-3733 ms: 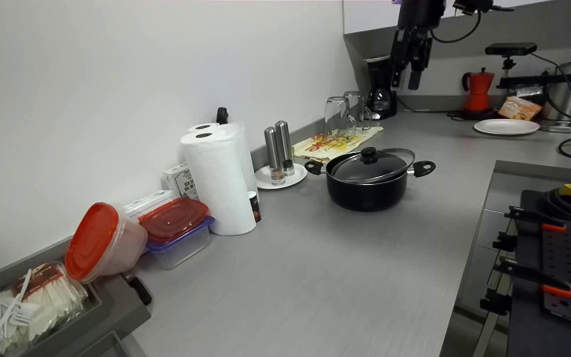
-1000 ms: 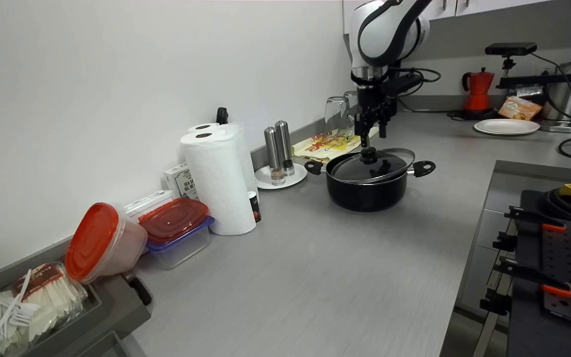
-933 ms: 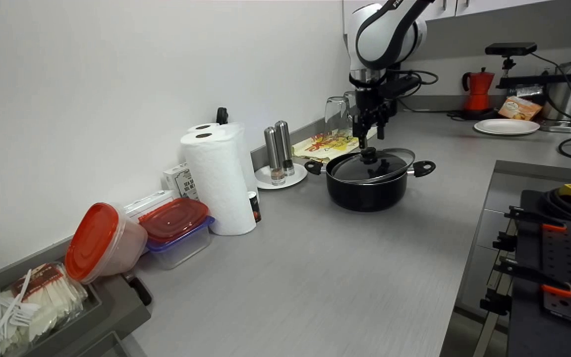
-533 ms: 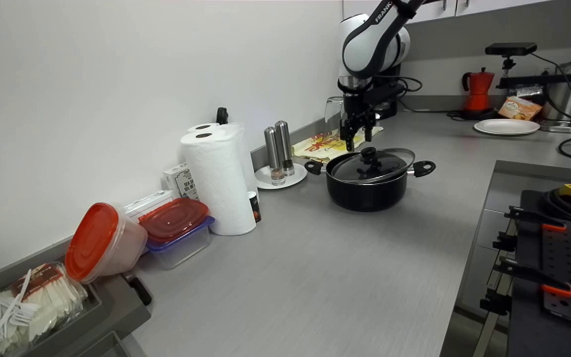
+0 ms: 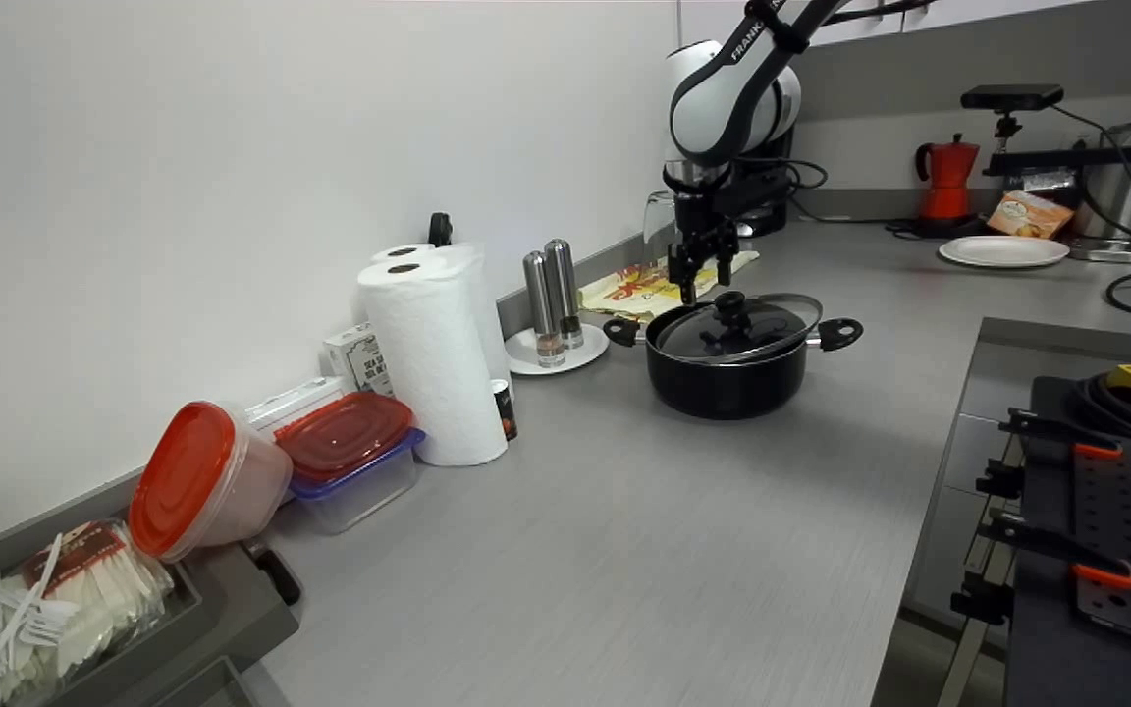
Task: Remove the lid from the pot and put it on the base top
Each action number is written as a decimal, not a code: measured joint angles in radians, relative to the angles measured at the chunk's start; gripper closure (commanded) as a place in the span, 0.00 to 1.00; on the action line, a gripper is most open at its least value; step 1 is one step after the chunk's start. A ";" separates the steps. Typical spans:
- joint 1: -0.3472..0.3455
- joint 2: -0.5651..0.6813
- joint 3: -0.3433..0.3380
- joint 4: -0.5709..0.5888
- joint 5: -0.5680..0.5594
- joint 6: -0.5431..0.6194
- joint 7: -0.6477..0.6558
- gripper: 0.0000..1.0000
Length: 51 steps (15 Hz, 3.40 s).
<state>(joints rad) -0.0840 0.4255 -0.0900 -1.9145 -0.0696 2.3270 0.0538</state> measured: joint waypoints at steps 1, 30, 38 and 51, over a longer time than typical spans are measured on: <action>0.000 0.000 -0.002 0.004 -0.001 -0.003 0.000 0.00; 0.001 0.013 0.019 0.067 0.000 -0.272 0.000 0.33; -0.001 0.015 0.021 0.068 0.005 -0.272 -0.001 0.75; -0.001 -0.009 0.010 0.202 -0.018 -0.268 -0.016 0.75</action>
<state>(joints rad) -0.0849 0.4162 -0.0800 -1.7125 -0.0879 2.0586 0.0376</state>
